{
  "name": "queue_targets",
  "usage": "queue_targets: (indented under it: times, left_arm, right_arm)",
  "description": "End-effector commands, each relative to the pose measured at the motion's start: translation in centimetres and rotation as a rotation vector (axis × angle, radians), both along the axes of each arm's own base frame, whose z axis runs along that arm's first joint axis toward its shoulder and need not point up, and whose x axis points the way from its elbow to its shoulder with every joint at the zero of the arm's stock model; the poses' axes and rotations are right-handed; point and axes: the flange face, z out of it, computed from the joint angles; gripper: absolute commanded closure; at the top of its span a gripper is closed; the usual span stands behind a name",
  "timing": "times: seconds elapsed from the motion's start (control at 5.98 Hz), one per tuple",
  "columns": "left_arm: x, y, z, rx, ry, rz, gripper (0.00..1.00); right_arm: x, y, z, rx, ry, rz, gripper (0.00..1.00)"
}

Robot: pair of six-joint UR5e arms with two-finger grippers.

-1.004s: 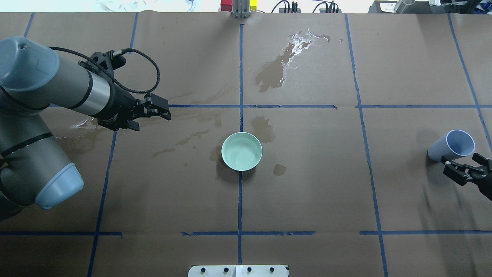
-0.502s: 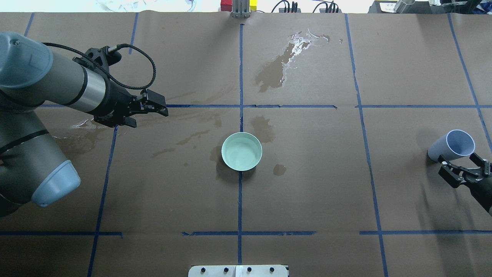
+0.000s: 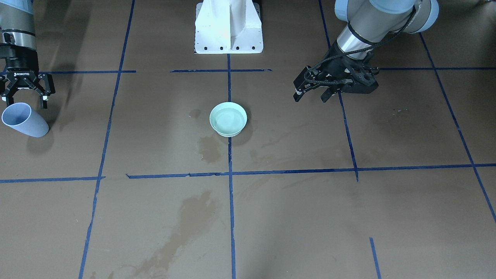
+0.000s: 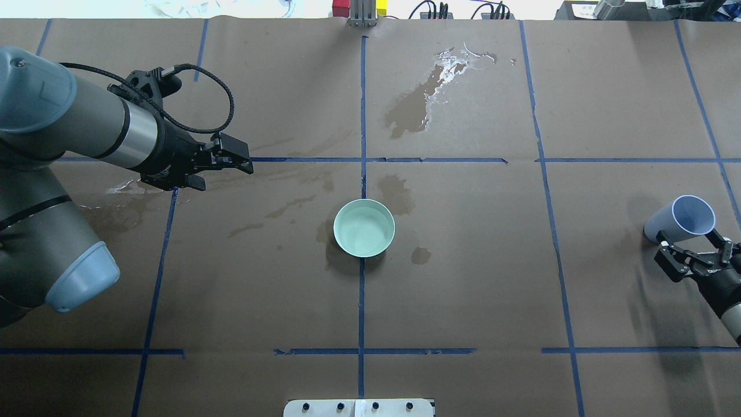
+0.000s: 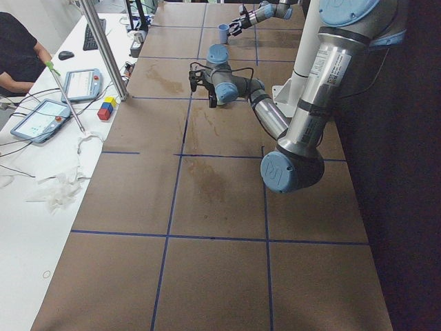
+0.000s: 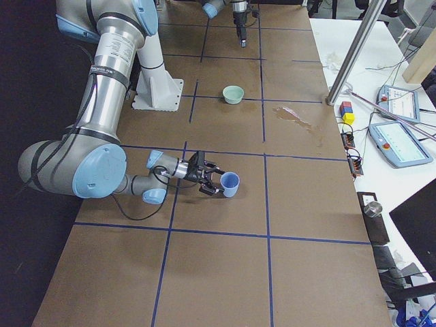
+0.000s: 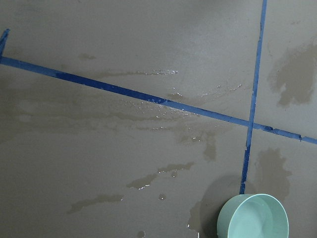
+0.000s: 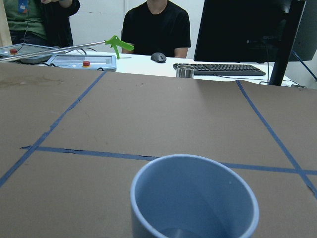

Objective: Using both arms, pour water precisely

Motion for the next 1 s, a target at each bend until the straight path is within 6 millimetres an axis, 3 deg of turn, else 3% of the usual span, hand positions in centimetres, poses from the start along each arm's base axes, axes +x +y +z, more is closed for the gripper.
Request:
queue_targets:
  times: [0.0,0.5,0.84]
  left_arm:
    - [-0.2,0.2,-0.4,0.006,0.007,0.000,0.00]
    - [-0.7,0.5,-0.9,0.011,0.015,-0.004,0.00]
    - [-1.8,1.5,-2.3,-0.013,-0.010,-0.004,0.00]
  right_arm:
    - [-1.1,-0.3,2.4,0.039,0.032,0.047,0.01]
    - [-2.0,-0.5,1.5,0.059,-0.045,0.063,0.01]
    - [-2.3,-0.6,3.1,0.056,-0.019,0.065,0.01]
